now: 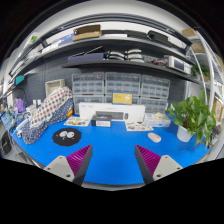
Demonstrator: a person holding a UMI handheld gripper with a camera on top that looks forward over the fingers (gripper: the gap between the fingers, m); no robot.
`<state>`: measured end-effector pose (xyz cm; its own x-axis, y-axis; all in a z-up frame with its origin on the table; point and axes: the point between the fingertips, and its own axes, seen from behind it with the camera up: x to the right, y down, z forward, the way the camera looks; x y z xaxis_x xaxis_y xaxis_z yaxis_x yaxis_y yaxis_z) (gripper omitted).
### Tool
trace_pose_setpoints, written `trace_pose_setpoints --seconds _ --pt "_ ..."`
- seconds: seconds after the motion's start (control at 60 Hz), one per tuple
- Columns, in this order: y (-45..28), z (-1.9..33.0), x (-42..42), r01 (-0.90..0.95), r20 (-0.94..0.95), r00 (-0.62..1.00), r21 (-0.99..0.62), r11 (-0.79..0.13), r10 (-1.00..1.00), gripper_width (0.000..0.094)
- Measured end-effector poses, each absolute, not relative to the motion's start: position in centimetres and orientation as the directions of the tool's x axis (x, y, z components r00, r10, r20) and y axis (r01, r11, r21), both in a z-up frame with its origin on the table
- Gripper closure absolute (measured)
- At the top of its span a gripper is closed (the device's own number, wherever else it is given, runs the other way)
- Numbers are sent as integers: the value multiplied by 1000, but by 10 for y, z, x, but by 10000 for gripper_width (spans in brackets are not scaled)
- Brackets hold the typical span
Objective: Arrange mouse
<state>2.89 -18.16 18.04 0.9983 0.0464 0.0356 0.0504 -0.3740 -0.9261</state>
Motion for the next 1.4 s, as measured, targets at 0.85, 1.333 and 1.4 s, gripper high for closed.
trace_pose_setpoints --seconds 0.85,1.333,1.4 --pt "-28 17 283 23 127 983 -807 -590 -136 90" --pt "108 -7 311 12 64 996 -766 -643 -58 185" --pt "114 -9 311 -5 40 998 -761 -649 -54 224"
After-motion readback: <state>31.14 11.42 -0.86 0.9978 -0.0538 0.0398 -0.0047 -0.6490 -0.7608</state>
